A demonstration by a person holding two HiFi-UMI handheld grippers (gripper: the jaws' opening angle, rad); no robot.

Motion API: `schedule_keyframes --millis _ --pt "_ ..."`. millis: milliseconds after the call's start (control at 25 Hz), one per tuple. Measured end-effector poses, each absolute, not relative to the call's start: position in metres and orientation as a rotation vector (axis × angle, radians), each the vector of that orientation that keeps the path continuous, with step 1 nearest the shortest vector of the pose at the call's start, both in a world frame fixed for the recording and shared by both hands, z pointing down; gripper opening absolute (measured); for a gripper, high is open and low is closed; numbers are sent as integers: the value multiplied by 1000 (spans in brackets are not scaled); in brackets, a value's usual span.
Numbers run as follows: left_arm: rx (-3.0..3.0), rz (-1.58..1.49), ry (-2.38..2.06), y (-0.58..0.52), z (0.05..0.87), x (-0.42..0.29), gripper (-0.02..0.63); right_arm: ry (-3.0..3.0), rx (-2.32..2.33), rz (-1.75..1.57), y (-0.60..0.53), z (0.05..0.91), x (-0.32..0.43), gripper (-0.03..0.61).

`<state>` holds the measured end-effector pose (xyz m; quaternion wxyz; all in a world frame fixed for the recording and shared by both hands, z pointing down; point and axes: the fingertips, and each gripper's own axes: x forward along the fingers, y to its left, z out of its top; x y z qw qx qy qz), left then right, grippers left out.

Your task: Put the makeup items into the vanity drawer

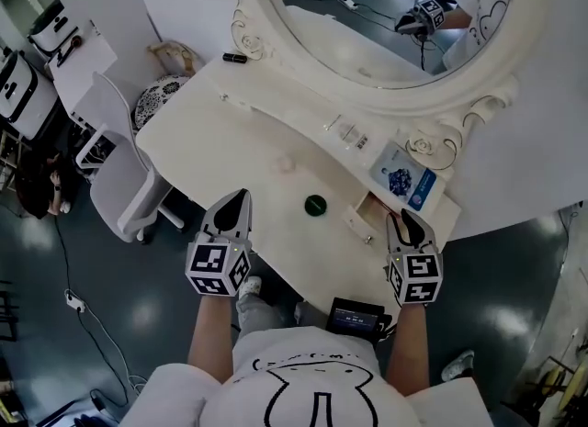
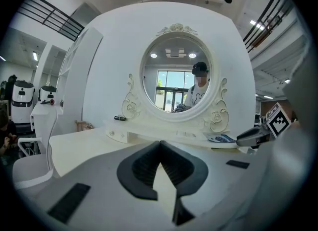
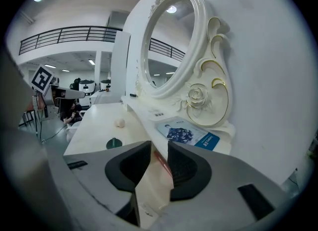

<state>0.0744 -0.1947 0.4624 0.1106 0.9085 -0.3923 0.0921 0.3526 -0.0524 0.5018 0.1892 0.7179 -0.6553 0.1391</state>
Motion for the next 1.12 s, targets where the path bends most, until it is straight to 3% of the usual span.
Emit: schedule_keyframes --millis 800,960,1120 --pt "2877 246 -799 -272 431 -5 31 -1531 2391 381 -51 468 233 94" --pt "2890 246 -780 -289 430 -22 31 -1508 2447 419 -63 472 215 155" --pt "2882 252 -782 -302 436 -38 31 -1508 2459 446 -77 477 202 175"
